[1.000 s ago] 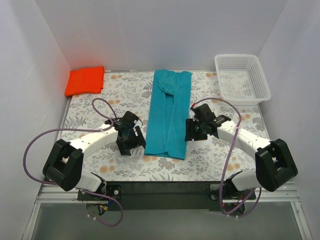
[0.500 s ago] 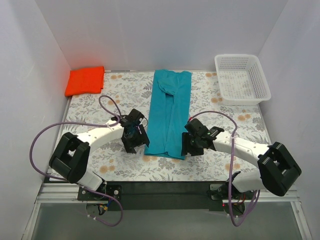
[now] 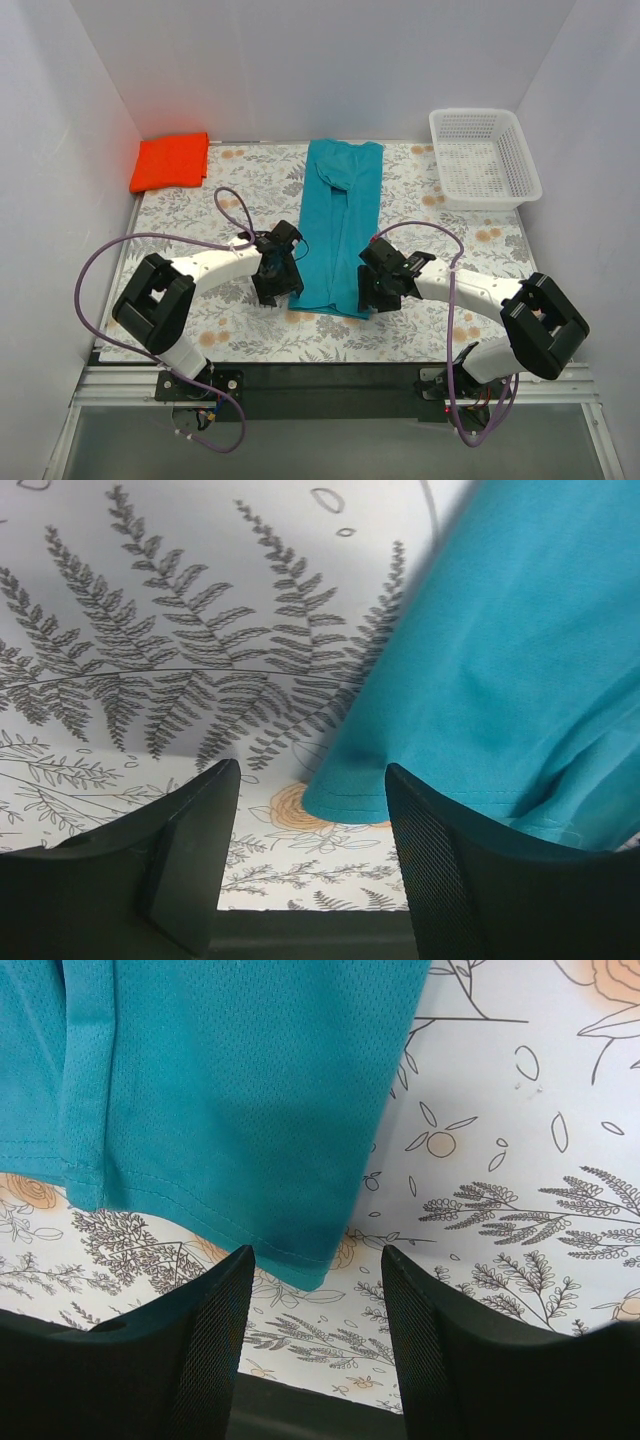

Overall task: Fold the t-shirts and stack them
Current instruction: Fold the tshirt

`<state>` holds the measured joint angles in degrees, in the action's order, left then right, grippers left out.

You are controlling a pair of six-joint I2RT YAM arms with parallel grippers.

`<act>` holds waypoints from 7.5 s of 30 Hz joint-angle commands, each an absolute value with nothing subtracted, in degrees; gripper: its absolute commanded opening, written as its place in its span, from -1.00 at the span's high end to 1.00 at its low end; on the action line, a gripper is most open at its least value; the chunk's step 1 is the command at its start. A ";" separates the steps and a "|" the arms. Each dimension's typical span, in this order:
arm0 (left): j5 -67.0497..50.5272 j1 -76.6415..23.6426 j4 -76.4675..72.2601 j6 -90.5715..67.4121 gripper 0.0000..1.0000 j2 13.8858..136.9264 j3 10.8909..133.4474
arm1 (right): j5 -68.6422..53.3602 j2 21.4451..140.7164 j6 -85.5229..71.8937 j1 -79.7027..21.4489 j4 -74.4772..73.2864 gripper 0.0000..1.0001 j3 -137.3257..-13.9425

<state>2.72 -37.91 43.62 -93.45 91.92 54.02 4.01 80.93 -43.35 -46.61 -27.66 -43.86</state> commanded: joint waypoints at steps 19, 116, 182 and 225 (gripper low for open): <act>11.07 -42.28 46.76 -94.22 0.32 93.69 54.85 | 4.48 83.50 -43.51 -47.64 -27.51 -0.01 -45.27; 8.35 -26.28 25.50 -71.02 1.00 110.30 86.66 | -0.35 105.91 -13.45 -24.53 -32.97 0.97 -88.59; 3.62 -32.61 22.94 -86.22 0.86 103.82 58.90 | -8.78 122.43 -10.37 -24.53 -7.91 0.46 -92.80; 6.77 -26.01 35.33 -89.91 -0.14 65.83 38.41 | -45.70 111.00 -23.91 -20.39 11.87 0.38 -67.59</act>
<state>2.85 -25.98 30.72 -88.75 67.99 39.92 -44.14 110.85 -23.86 -20.16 9.74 -68.34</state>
